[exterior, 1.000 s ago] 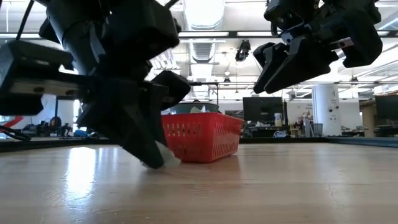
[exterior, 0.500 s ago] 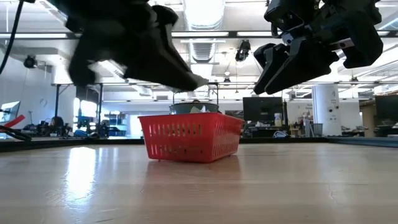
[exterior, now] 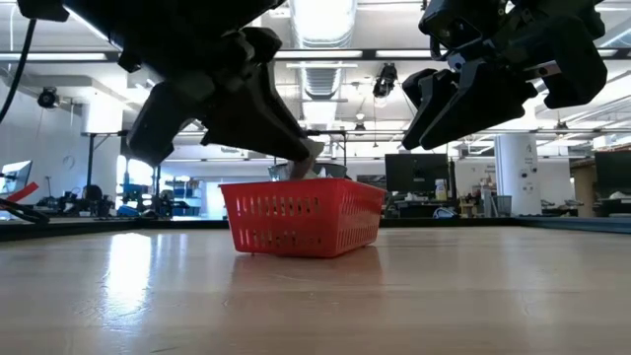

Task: Pick and place items into bin
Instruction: Put the light green stevia packet into the red bin

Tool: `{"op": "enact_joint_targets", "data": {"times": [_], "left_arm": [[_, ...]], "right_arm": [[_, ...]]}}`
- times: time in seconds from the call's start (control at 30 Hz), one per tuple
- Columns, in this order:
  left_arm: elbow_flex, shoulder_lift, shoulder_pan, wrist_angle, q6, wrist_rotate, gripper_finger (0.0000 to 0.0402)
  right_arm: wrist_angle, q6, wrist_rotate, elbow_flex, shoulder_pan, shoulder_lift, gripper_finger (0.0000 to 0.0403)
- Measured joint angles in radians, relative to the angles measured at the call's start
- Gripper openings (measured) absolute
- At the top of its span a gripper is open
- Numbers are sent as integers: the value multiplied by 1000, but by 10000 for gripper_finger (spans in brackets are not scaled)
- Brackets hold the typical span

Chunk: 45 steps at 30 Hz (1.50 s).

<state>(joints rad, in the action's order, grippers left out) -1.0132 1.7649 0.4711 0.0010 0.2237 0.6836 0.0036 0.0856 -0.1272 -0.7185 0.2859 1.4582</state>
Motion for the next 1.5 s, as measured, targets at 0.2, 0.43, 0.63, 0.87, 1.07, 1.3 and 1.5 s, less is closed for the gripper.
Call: {"op": "enact_joint_targets", "data": {"times": [0.2,0.43,0.63,0.87,1.07,1.3,1.5], "left_arm": [[1,0,0,1,0,5,105],[-7,-30,20,-72,-14,6,171],[-16,-127,65,-272,-192,-21,185],[21,-232,161,-493,-610,-289,185],[115,-229,271,-515,-854,-354,184],[156,-230,395,-517,-1168,-484,184],[148,-230,495,-534,-1319,-519,184]], "right_arm": [[0,0,0,3,0,0,128],[1,-5,0,6,0,0,128],[0,-7,0,12,0,0,128],[0,-16,0,16,0,0,128],[-1,-34,0,16,0,0,128],[1,-34,0,16,0,0,128],[1,-34,0,16,0,0,128]]}}
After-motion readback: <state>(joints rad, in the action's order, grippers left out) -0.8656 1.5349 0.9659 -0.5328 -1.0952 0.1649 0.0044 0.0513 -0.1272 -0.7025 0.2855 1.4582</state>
